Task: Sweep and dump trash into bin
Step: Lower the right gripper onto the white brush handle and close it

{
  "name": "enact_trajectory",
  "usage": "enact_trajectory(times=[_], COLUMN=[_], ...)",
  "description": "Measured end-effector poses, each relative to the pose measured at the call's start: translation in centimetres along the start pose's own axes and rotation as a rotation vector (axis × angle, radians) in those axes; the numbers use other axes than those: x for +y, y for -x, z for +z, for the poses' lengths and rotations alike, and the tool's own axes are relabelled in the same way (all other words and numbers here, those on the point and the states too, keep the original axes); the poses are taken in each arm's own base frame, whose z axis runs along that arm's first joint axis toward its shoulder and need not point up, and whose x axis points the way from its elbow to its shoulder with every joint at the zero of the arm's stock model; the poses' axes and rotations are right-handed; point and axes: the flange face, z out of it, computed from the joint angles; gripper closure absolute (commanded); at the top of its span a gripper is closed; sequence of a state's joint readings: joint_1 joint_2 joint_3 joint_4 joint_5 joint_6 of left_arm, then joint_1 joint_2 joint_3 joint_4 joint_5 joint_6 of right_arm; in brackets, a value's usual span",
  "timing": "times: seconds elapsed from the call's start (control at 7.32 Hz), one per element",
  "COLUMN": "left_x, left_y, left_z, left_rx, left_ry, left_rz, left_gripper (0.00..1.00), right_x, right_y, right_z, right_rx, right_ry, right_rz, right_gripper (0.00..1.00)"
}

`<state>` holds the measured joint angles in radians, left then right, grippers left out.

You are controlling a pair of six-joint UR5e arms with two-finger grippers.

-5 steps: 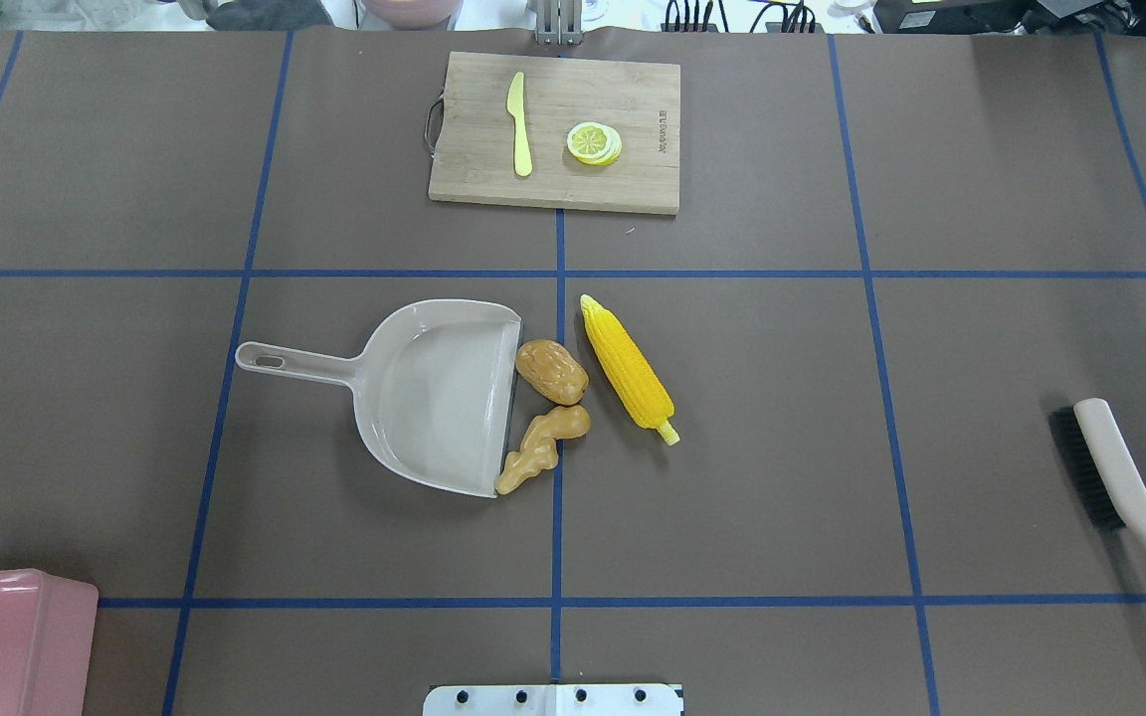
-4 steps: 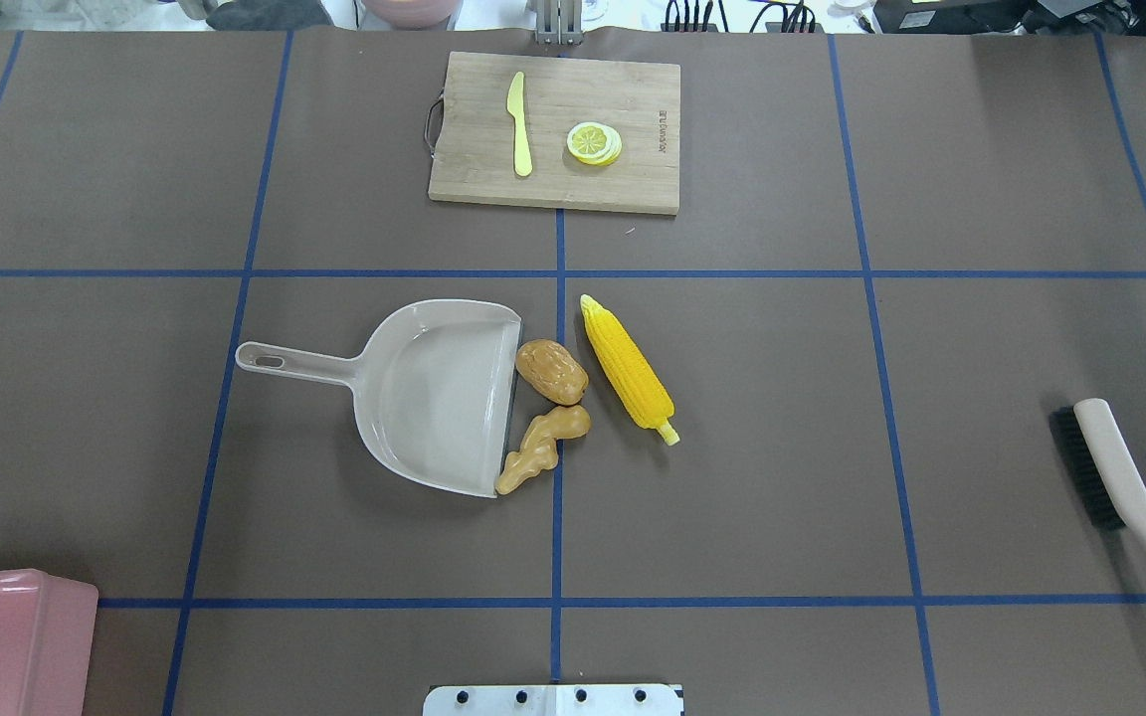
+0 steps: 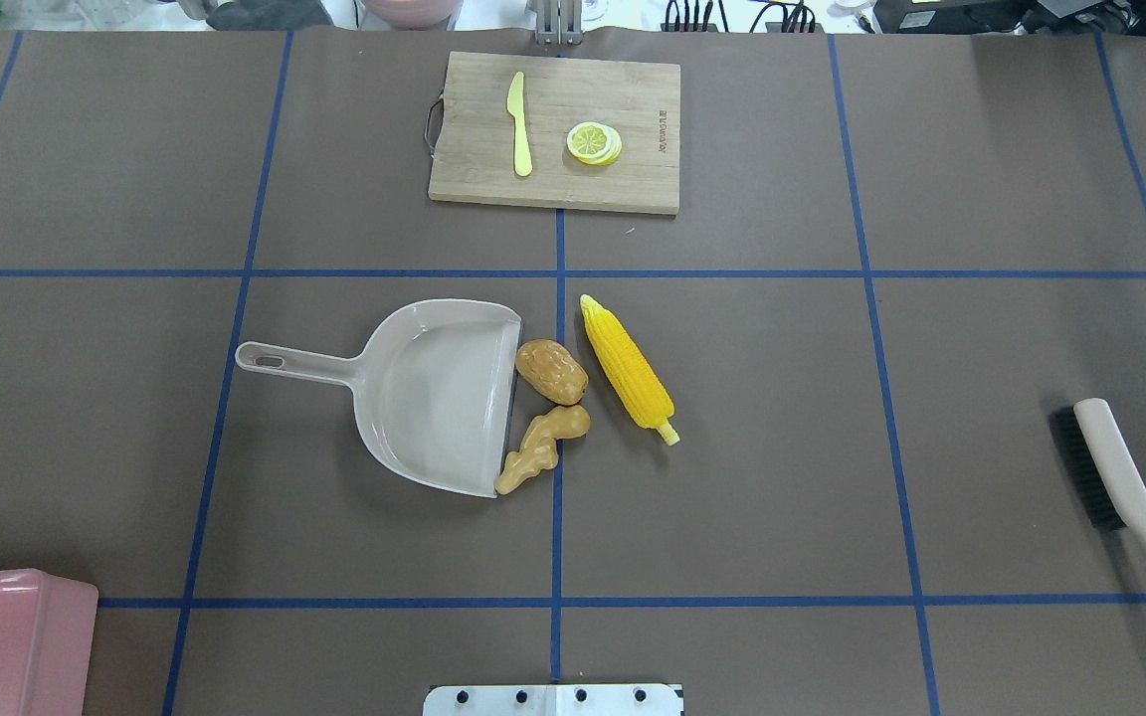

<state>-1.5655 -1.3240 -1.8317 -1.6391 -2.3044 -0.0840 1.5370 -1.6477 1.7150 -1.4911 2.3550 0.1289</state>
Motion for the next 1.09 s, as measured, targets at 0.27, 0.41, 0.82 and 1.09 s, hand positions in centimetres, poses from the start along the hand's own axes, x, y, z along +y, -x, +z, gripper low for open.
enact_trajectory(times=[0.27, 0.41, 0.82, 1.09], left_x=[0.0, 0.0, 0.0, 0.0], left_y=[0.4, 0.4, 0.8, 0.8], left_z=[0.3, 0.2, 0.0, -0.1], left_rx=[-0.009, -0.023, -0.061, -0.068], left_ry=[0.004, 0.0, -0.005, -0.008], left_rz=[-0.005, -0.003, -0.003, -0.002], left_gripper=[0.02, 0.02, 0.02, 0.02], right_x=[0.0, 0.0, 0.0, 0.7], right_y=[0.1, 0.2, 0.4, 1.7], right_z=[-0.2, -0.2, -0.5, -1.8], right_rx=[0.0, 0.003, 0.005, -0.004], right_ry=[-0.003, -0.004, -0.01, -0.028], right_rz=[-0.003, -0.004, -0.01, -0.015], right_gripper=[0.0, 0.0, 0.0, 0.0])
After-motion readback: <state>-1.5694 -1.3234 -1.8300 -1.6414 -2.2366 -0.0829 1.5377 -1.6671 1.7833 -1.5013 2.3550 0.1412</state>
